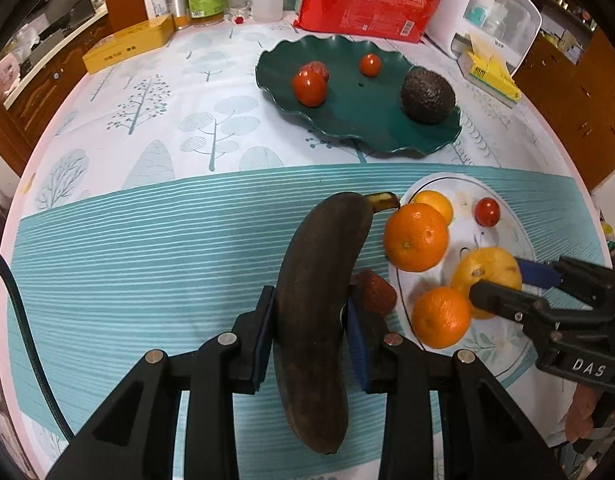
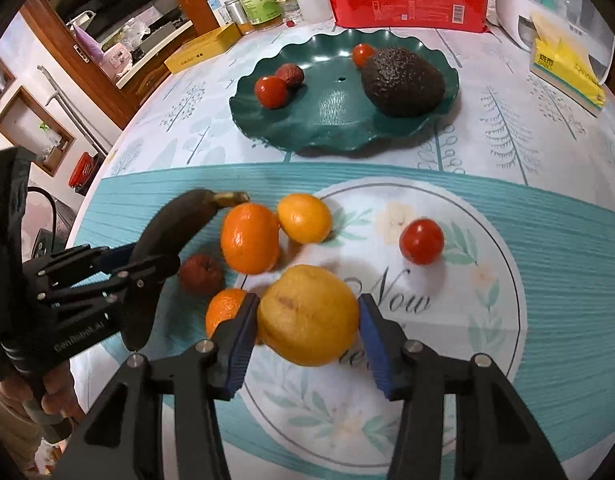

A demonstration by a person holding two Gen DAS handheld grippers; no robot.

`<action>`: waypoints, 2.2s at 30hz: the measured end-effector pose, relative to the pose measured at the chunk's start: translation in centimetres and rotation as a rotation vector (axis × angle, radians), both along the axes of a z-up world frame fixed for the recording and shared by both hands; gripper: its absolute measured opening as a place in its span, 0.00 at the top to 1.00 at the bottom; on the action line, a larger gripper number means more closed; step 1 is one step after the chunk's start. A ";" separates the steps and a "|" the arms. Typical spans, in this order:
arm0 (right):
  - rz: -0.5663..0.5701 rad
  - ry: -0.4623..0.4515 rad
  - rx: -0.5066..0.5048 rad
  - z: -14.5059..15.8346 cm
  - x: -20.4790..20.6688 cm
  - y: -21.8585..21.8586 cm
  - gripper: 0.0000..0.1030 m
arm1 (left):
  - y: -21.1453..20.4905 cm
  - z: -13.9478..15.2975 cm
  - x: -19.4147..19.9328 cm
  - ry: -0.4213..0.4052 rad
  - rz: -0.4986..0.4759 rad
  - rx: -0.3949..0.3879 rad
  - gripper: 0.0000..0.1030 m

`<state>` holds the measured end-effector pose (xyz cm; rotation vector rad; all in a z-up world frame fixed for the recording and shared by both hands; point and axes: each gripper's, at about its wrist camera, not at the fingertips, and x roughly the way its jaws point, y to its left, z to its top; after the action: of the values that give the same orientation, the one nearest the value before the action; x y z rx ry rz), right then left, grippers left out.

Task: Organize fruits
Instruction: 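Lift the banana with the left gripper while the right lifts the grapefruit toward the green plate, then lower banana and grapefruit onto the green plate and open both grippers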

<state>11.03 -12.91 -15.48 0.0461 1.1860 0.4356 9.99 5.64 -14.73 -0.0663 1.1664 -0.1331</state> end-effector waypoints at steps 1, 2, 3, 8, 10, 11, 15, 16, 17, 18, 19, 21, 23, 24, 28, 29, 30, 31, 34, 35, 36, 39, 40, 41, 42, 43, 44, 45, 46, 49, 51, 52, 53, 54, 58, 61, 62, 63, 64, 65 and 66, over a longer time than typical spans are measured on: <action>0.001 -0.003 0.002 0.2 -0.4 -0.2 0.52 | 0.1 0.4 -0.3 -0.004 0.007 -0.002 0.70; 0.002 -0.007 0.003 0.4 -0.7 -0.3 0.52 | 0.0 0.7 -0.5 -0.006 0.014 -0.006 0.70; 0.004 -0.014 0.004 0.7 -1.1 -0.5 0.52 | 0.0 1.2 -0.7 -0.010 0.021 -0.011 0.70; 0.012 -0.054 0.002 2.7 -2.4 -1.2 0.52 | 0.1 4.0 -1.5 -0.047 0.038 -0.011 0.70; 0.013 -0.073 0.012 4.2 -2.7 -1.6 0.52 | 0.2 5.5 -1.7 -0.063 0.039 -0.009 0.70; 0.016 -0.081 0.017 4.9 -2.7 -1.8 0.52 | 0.2 6.5 -1.7 -0.073 0.041 -0.009 0.70; 0.027 -0.141 0.021 8.7 -2.3 -2.1 0.52 | 0.7 10.1 -0.9 -0.108 0.041 -0.011 0.70; 0.028 -0.154 0.023 9.5 -2.0 -2.1 0.52 | 0.8 11.3 -0.5 -0.124 0.036 -0.009 0.70; 0.030 -0.169 0.026 10.5 -1.6 -2.1 0.52 | 0.9 12.2 -0.3 -0.137 0.032 -0.007 0.70; 0.034 -0.186 0.030 11.6 -1.2 -2.2 0.52 | 1.1 13.4 0.2 -0.150 0.025 -0.004 0.70; 0.040 -0.205 0.032 12.8 -0.8 -2.3 0.52 | 1.2 14.7 0.7 -0.165 0.014 0.006 0.70; 0.051 -0.240 0.034 14.9 0.0 -2.3 0.52 | 1.4 16.6 1.7 -0.181 0.006 0.028 0.70; 0.064 -0.277 0.036 17.2 1.0 -2.2 0.52 | 1.5 18.6 2.9 -0.192 -0.003 0.056 0.70; 0.072 -0.301 0.035 18.7 1.8 -2.1 0.52 | 1.5 19.6 3.5 -0.199 -0.005 0.074 0.70; 0.075 -0.378 0.039 23.0 4.4 -2.0 0.52 | 1.2 23.9 6.3 -0.238 -0.037 0.161 0.70; 0.074 -0.397 0.036 23.8 5.0 -1.8 0.52 | 1.1 24.9 7.1 -0.248 -0.048 0.178 0.70; 0.072 -0.415 0.029 24.6 5.6 -1.7 0.52 | 0.9 25.6 7.6 -0.254 -0.057 0.190 0.70; 0.068 -0.434 0.018 25.5 6.5 -1.4 0.52 | 0.8 26.2 8.4 -0.261 -0.069 0.204 0.70; 0.063 -0.453 -0.014 26.4 8.8 -0.4 0.52 | 0.4 27.3 11.3 -0.271 -0.109 0.237 0.69; 0.059 -0.454 -0.025 26.4 9.4 -0.1 0.52 | 0.3 27.4 12.5 -0.271 -0.127 0.246 0.69; 0.051 -0.451 -0.042 26.3 10.2 0.3 0.52 | 0.1 27.2 13.7 -0.273 -0.145 0.253 0.69; 0.036 -0.425 -0.075 24.5 12.6 1.7 0.52 | -0.3 25.1 17.2 -0.260 -0.199 0.258 0.69; 0.030 -0.415 -0.081 23.8 13.1 2.0 0.52 | -0.3 23.8 18.5 -0.246 -0.219 0.250 0.69; 0.022 -0.396 -0.083 22.6 13.6 2.3 0.52 | -0.4 22.3 19.5 -0.231 -0.238 0.236 0.69; 0.016 -0.373 -0.080 21.4 14.1 2.7 0.52 | -0.5 21.0 20.1 -0.220 -0.255 0.226 0.69; 0.008 -0.346 -0.074 19.8 14.7 3.0 0.52 | -0.7 19.2 21.1 -0.203 -0.284 0.215 0.69; 0.002 -0.324 -0.074 18.4 15.0 3.3 0.52 | -0.8 17.5 21.9 -0.189 -0.310 0.210 0.69; -0.003 -0.296 -0.080 16.5 15.4 3.8 0.52 | -1.0 16.0 22.3 -0.179 -0.329 0.209 0.69; -0.004 -0.274 -0.091 15.0 15.6 4.3 0.52 | -1.3 14.4 23.0 -0.169 -0.354 0.210 0.69; 0.004 -0.228 -0.124 10.8 15.7 5.6 0.52 | -1.9 10.0 24.2 -0.151 -0.418 0.217 0.69; 0.015 -0.201 -0.140 8.4 15.6 6.5 0.52 | -2.1 7.8 24.9 -0.138 -0.450 0.219 0.69; 0.019 -0.189 -0.143 7.6 15.6 6.8 0.52 | -2.2 6.8 25.3 -0.131 -0.463 0.219 0.69; 0.025 -0.176 -0.147 6.7 15.7 7.1 0.52 | -2.2 5.5 25.8 -0.120 -0.477 0.215 0.69; 0.031 -0.162 -0.155 5.6 15.7 7.4 0.52 | -2.3 4.8 26.1 -0.115 -0.483 0.211 0.69; 0.033 -0.133 -0.184 3.3 16.0 8.1 0.52 | -2.4 2.1 27.1 -0.093 -0.510 0.169 0.69; 0.035 -0.126 -0.197 2.2 16.4 8.2 0.52 | -2.3 1.0 27.8 -0.076 -0.515 0.148 0.69; 0.033 -0.122 -0.202 2.0 16.5 8.2 0.52 | -2.3 0.4 27.9 -0.065 -0.516 0.139 0.69; 0.031 -0.120 -0.205 1.8 16.6 8.1 0.52 | -2.4 0.1 28.1 -0.058 -0.517 0.133 0.69; 0.032 -0.115 -0.210 1.5 16.7 8.1 0.52 | -2.4 -0.2 28.2 -0.050 -0.517 0.126 0.69; 0.034 -0.108 -0.217 1.2 16.8 8.1 0.52 | -2.4 -0.7 28.3 -0.040 -0.516 0.117 0.69; 0.037 -0.103 -0.222 1.0 16.8 8.2 0.51 | -2.4 -0.9 28.4 -0.035 -0.516 0.114 0.69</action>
<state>27.87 -4.72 -14.47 -0.1887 1.1283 0.3326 38.42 3.20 -15.67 0.3391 1.1338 -0.5203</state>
